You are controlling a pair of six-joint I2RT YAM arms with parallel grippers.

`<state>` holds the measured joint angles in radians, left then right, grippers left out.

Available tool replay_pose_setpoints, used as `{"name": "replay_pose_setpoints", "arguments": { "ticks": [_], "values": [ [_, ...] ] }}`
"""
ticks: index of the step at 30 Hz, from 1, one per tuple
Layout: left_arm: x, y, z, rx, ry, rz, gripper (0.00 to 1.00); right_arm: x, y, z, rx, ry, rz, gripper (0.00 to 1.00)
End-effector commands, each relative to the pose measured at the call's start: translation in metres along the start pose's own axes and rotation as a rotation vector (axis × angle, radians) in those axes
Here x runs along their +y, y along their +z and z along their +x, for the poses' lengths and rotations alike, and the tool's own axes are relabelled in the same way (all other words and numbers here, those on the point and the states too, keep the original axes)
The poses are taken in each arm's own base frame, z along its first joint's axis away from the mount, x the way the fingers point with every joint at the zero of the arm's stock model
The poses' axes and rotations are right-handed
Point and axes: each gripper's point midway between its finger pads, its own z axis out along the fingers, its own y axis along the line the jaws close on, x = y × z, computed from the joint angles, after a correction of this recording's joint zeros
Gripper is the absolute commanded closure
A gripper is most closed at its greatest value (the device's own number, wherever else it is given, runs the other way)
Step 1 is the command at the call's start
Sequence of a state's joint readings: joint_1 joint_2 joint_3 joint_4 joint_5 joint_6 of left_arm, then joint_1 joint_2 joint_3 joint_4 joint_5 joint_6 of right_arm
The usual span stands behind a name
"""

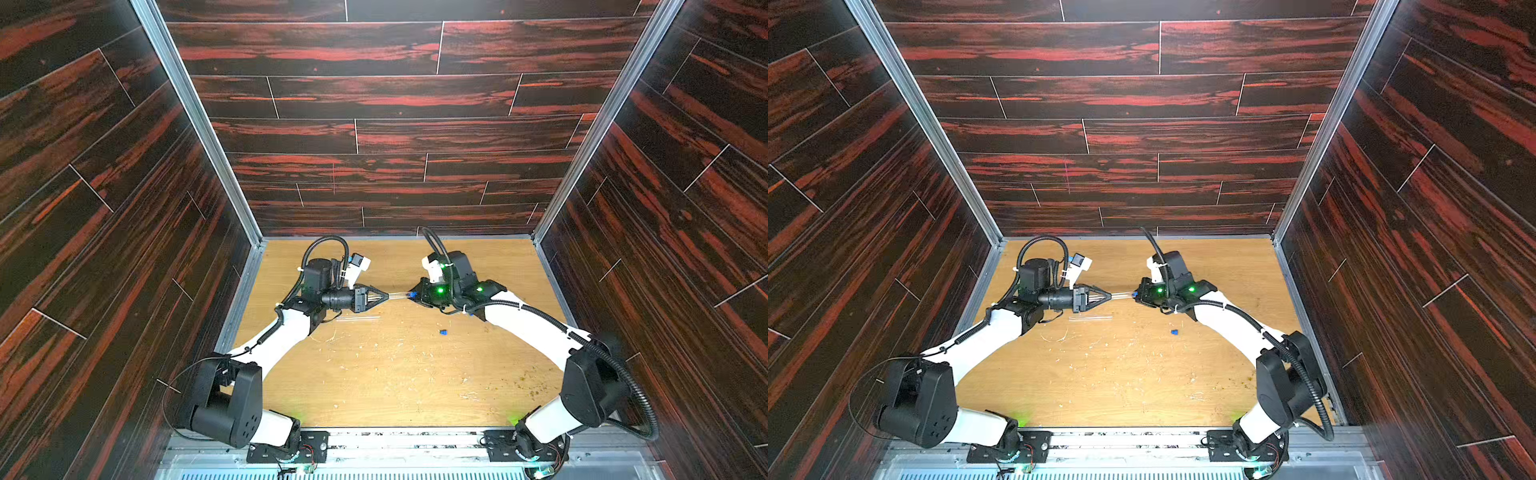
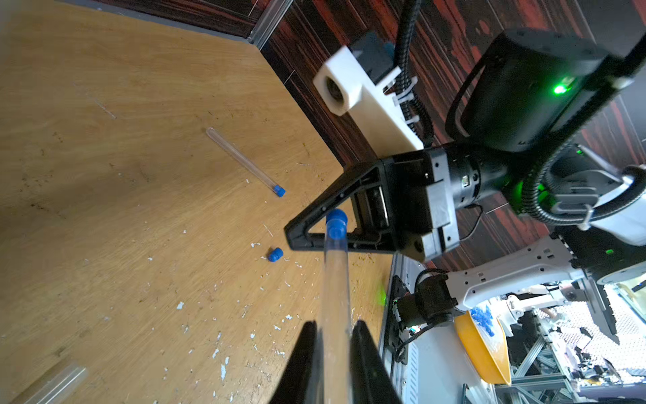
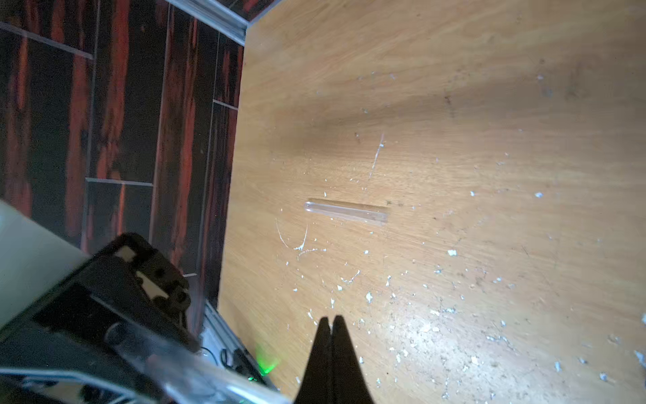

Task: Insert stoppers into test tubes
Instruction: Insert the stopper into the test tube.

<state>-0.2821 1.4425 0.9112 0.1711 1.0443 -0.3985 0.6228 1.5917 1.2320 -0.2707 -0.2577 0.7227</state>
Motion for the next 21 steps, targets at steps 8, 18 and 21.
{"name": "replay_pose_setpoints", "arguments": {
  "ticks": [8, 18, 21],
  "values": [
    [-0.015, -0.002, -0.006, 0.006, 0.052, 0.028, 1.0, 0.013, 0.01, 0.006, 0.045, -0.116, 0.013, 1.0],
    [-0.014, -0.002, -0.006, 0.006, 0.054, 0.018, 1.0, -0.005, -0.003, 0.004, -0.001, -0.085, 0.096, 1.0],
    [-0.015, -0.002, -0.006, 0.006, 0.058, 0.016, 1.0, -0.015, -0.008, 0.004, -0.014, -0.056, 0.113, 1.0]
  ]
}}
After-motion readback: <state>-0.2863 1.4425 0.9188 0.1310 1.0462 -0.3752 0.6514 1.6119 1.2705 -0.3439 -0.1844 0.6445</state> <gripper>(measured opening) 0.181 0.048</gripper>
